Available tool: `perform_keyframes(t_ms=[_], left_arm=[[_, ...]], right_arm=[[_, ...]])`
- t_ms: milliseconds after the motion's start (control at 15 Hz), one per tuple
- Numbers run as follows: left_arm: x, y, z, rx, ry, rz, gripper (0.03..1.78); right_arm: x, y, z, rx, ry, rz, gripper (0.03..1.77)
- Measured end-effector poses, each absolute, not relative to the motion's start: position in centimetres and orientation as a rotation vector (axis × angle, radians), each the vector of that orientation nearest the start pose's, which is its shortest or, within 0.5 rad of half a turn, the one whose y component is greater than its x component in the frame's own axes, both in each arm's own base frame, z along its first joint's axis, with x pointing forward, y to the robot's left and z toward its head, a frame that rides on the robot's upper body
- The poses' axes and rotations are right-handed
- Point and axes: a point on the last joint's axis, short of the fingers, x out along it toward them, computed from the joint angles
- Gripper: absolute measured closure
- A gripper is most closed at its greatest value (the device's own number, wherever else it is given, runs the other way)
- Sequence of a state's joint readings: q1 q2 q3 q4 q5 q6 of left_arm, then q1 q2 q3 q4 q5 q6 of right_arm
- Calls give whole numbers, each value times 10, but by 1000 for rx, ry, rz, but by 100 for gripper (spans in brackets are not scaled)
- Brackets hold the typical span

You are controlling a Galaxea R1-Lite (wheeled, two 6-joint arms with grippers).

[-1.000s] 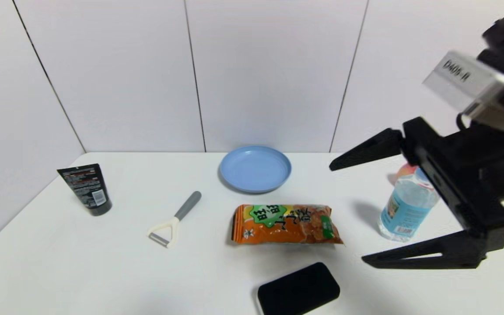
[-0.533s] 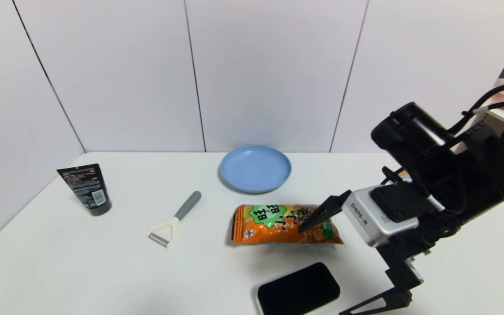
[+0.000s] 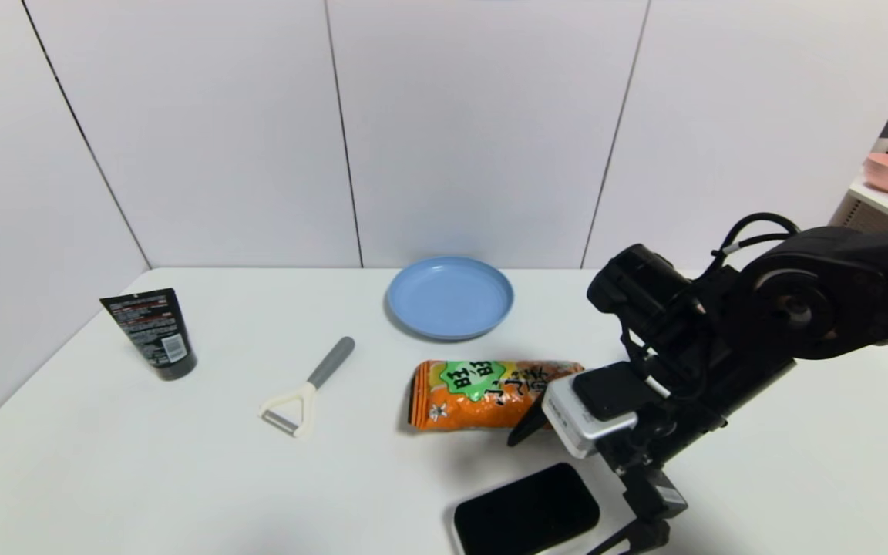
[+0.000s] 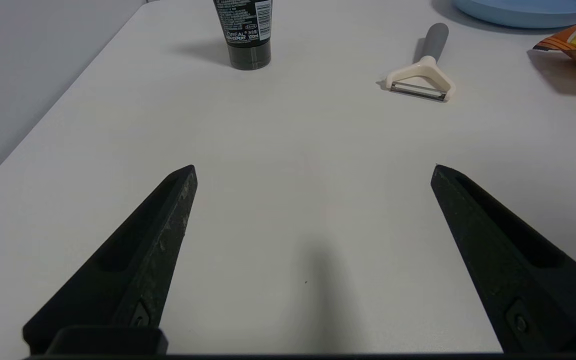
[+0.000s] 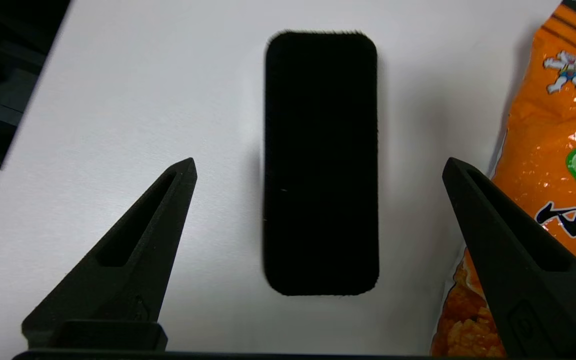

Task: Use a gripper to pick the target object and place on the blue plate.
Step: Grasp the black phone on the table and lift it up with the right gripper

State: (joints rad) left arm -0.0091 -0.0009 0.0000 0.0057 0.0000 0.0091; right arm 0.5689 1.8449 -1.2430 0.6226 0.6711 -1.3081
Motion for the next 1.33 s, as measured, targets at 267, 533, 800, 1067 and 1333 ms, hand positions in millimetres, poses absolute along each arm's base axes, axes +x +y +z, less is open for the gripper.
perform_keyframes(t_ms=[267, 533, 800, 1067, 1333], left_arm=[[-23, 0, 75, 9, 5, -9, 12], [-23, 0, 75, 9, 5, -10, 12], [-23, 0, 75, 9, 5, -9, 12], [-23, 0, 75, 9, 5, -9, 12], [-23, 0, 75, 9, 5, -9, 12]], right_arm=[[254, 179, 145, -897, 434, 1732, 10], [253, 181, 136, -892, 464, 1752, 10], [256, 183, 127, -916, 514, 1741, 10], [261, 186, 121, -921, 510, 1735, 10], [263, 188, 119, -922, 500, 1731, 47]])
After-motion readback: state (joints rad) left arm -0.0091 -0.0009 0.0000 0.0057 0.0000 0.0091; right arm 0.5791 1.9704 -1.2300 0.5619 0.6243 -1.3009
